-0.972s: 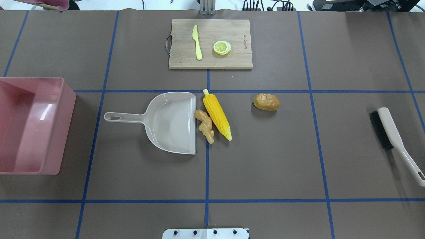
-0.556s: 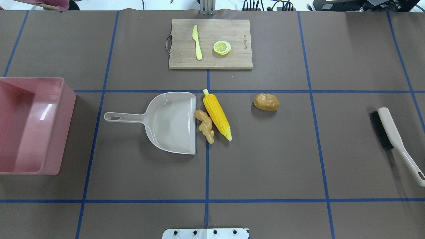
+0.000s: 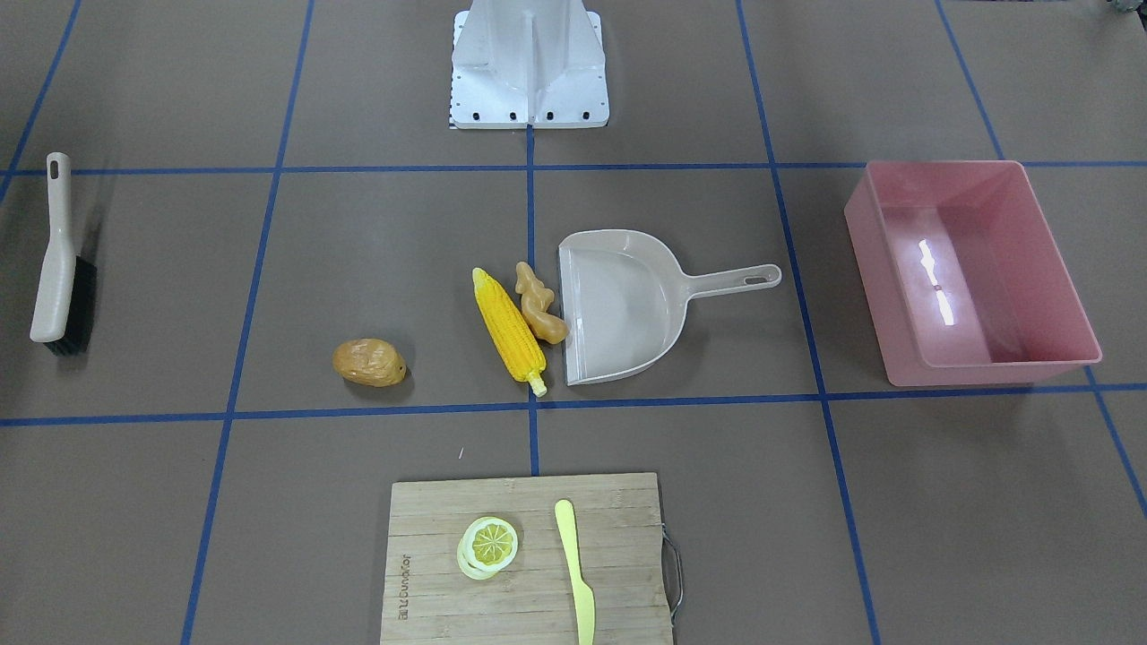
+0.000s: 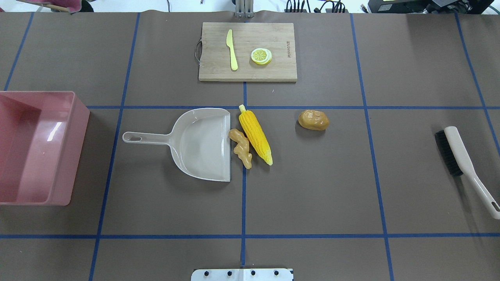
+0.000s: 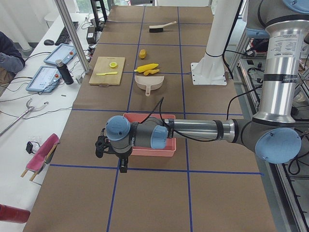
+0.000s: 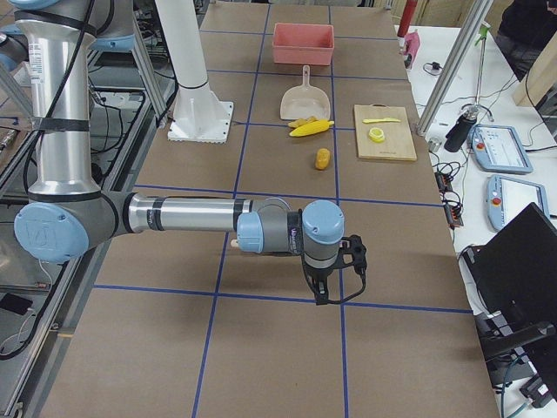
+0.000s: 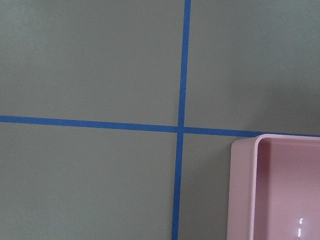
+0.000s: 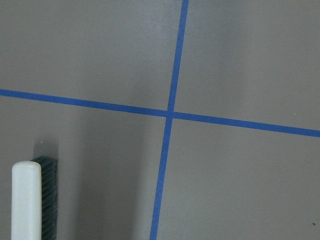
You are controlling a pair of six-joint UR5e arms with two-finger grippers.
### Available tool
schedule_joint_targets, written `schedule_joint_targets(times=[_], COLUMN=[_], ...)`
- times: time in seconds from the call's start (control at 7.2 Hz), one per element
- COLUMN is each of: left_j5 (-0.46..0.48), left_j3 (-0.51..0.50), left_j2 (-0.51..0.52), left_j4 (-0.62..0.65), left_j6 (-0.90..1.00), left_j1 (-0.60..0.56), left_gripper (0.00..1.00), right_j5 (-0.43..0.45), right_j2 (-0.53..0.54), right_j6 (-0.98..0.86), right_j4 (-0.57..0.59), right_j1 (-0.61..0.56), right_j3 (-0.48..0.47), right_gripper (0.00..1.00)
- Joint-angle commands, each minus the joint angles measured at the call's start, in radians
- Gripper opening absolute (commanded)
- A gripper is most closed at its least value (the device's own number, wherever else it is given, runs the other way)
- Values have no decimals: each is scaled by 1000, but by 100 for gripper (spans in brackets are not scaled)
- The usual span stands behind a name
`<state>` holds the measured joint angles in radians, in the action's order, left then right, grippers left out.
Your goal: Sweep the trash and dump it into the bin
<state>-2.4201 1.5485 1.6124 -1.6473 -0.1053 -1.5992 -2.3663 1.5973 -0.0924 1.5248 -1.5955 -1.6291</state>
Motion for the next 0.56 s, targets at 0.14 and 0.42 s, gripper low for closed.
schedule_joint_targets(times=[0.14, 0.42], left_j5=[0, 0], left_j3=[10, 12], left_j2=[-8, -20], left_j4=[-3, -3], left_j6=[1, -1], left_j1=[4, 5], left_gripper=[98, 98], right_j5=[-10, -74], right_j2=[6, 48], right_j6=[34, 117], right_j4=[-2, -12], right_j1=[6, 46], right_j3=[-55, -100], right_gripper=[100, 100])
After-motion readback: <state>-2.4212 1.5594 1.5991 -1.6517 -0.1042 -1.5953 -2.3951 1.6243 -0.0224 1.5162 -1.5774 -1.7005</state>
